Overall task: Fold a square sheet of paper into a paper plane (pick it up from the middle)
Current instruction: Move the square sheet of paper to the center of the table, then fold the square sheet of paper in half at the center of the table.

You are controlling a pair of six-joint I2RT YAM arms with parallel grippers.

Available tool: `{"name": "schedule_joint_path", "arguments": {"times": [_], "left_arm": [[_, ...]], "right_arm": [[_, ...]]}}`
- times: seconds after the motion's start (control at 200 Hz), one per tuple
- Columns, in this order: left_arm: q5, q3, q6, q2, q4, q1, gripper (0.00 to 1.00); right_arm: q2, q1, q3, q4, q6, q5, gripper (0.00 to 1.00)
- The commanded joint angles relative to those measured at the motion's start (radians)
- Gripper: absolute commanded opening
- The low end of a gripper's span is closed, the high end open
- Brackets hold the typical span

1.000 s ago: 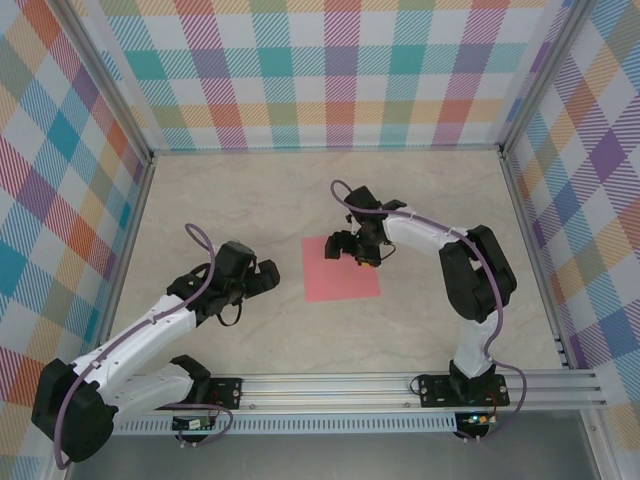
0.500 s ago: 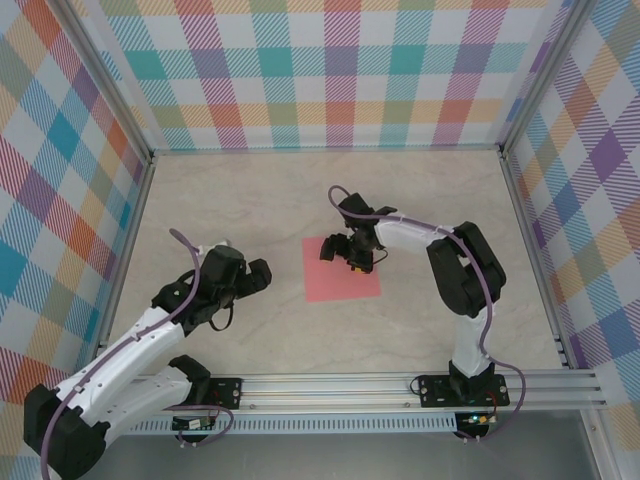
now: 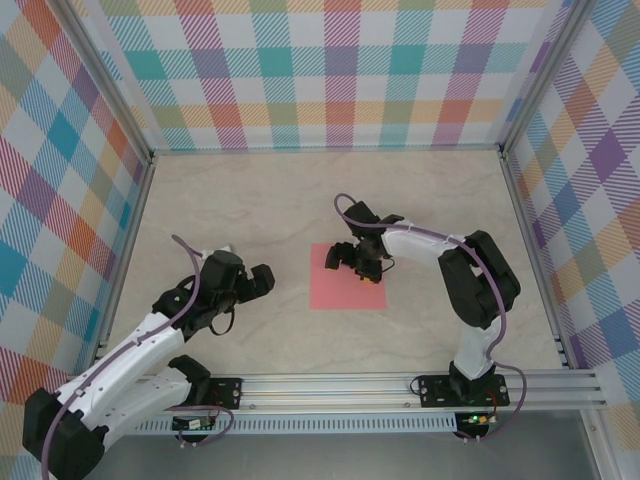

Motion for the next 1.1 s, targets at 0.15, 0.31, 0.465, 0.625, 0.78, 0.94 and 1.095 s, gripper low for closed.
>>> {"name": "schedule_joint_path", "arguments": {"times": [0.15,0.31,0.465,0.625,0.78,0.94,1.095], "left_arm": [[0.150,0.100,0.059,0.208,0.036,0.017,1.00],[0.177,0.130,0.057,0.286,0.063,0.022,1.00],[0.173,0.144,0.053,0.326,0.075,0.029,1.00],[0.168,0.190,0.047,0.360,0.038,0.035,1.00],[0.147,0.182,0.030,0.352,0.036,0.037,1.00],[0.156,0.163,0.023,0.349,0.047,0.037,1.00],[0.152,0.161,0.030,0.350,0.041,0.039,1.00]], "right_arm": [[0.020,0.099,0.158,-0.222,-0.012,0.329,1.00],[0.058,0.134,0.221,-0.276,0.001,0.400,1.00],[0.159,0.134,0.310,-0.346,0.028,0.304,1.00],[0.161,0.139,0.293,-0.306,0.058,0.292,1.00],[0.195,0.138,0.332,-0.340,0.055,0.298,1.00],[0.240,0.139,0.365,-0.375,0.063,0.302,1.00],[0.265,0.137,0.366,-0.372,0.063,0.286,1.00]]}}
